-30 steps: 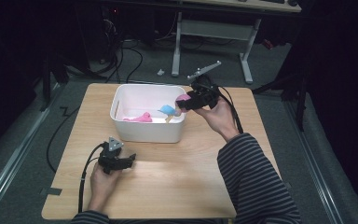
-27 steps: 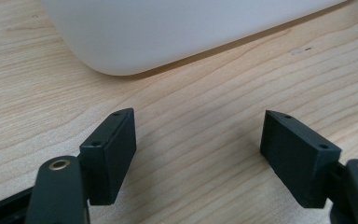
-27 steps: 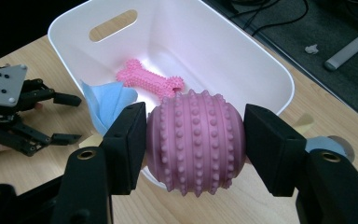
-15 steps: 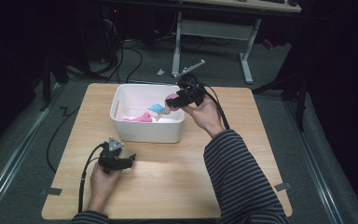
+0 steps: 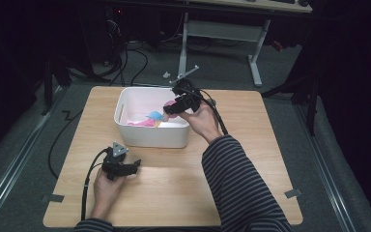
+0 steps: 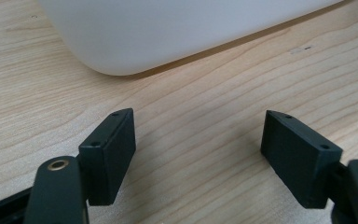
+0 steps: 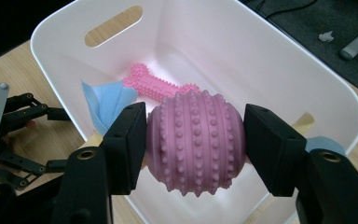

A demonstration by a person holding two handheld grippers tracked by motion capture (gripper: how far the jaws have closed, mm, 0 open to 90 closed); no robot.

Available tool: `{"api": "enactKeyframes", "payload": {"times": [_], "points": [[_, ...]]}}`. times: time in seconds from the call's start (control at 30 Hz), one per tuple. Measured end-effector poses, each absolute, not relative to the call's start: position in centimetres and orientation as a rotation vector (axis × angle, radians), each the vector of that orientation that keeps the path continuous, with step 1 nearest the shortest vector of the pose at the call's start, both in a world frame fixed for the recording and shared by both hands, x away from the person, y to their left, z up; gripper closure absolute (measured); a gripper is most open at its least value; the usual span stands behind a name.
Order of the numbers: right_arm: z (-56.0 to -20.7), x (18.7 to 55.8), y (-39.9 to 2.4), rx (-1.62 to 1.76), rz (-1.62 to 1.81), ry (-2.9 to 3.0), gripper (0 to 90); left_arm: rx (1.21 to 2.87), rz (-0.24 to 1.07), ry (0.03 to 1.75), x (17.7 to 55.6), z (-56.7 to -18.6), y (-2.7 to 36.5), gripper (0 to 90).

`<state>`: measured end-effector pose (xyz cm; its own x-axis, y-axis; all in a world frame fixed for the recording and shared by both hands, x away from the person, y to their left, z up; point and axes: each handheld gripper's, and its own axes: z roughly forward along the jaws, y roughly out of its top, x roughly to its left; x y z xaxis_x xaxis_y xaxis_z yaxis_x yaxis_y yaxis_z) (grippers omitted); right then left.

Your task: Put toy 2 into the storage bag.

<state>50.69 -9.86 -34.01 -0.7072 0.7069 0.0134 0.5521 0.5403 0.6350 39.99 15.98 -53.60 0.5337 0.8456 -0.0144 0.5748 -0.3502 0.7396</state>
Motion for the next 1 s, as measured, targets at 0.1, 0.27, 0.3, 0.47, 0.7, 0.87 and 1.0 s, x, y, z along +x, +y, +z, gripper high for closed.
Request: {"api": "enactKeyframes", "payload": {"times": [0.1,0.27,0.3,0.47,0.7,0.87,1.0], "points": [[-34.3,50.7,-9.6,1.055,0.916,2.54,41.6,2.064,0.489,1.146,40.0,-53.6,16.0,26.5],[-35.0,50.7,-9.4,1.062,0.916,2.556,41.5,2.064,0.489,1.146,40.0,-53.6,16.0,26.5],[-35.2,50.7,-9.4,1.063,0.908,2.561,41.5,2.063,0.489,1.146,40.0,-53.6,16.0,26.5],[-35.7,50.7,-9.3,1.074,0.916,2.573,41.5,2.062,0.488,1.146,40.0,-53.6,16.0,26.5],[-36.1,50.2,-9.7,1.109,0.925,2.574,41.5,2.064,0.489,1.146,40.0,-53.6,16.0,26.5],[-36.3,50.1,-10.1,1.104,0.912,2.584,41.4,2.063,0.489,1.146,40.0,-53.6,16.0,26.4],[-36.3,49.8,-10.2,1.088,0.889,2.589,41.4,2.063,0.489,1.146,40.0,-53.6,16.0,26.5]]}}
